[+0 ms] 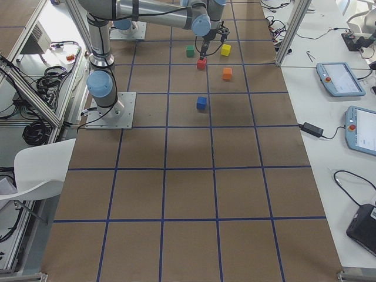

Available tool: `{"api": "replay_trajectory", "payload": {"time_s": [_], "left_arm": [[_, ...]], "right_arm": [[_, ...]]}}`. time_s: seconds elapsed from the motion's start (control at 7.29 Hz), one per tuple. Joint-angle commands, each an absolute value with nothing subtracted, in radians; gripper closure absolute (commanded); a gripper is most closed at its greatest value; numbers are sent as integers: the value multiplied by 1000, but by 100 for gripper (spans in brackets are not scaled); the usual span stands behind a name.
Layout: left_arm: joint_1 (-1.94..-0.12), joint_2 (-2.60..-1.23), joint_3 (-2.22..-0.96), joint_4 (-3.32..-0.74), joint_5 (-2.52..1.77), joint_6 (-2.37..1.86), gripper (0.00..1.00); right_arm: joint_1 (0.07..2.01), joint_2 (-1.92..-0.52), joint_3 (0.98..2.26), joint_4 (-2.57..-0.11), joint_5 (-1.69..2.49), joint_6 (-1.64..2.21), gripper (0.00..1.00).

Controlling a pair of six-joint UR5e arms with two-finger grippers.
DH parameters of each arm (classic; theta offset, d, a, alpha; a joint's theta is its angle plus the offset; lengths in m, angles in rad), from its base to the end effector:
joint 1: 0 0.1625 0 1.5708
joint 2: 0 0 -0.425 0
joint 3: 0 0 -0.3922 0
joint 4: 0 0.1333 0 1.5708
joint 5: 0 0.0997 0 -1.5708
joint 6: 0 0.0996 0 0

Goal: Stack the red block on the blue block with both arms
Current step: 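Raise the left gripper away while the right gripper moves over the red cube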

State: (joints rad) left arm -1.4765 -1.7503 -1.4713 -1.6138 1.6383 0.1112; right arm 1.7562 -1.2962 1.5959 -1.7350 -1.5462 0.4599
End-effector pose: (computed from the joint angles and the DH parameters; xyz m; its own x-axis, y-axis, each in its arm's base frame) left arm -0.0739 -0.5630 0.4385 -0.9983 0.0245 -0.0529 0.0174 0.9914 0.1294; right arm 0.2395 -0.5404 0.3437 -0.9621 0.2700 0.0381 0.2727 0.9530 0.1319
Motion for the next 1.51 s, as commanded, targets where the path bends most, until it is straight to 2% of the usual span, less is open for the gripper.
{"api": "replay_trajectory", "payload": {"time_s": [0.0,0.55,1.37], "left_arm": [[-1476,-1744,-1474,-1612,1638,110,0],[-1477,-1747,-1479,-1612,1638,109,0],[-1476,-1750,-1483,-1612,1638,114,0]], "right_arm": [[1799,-1227,1595,-1819,-1543,585,0],[1879,-1118,1594,-1977,-1533,719,0],[1913,-1043,1594,-2034,-1490,772,0]]}}
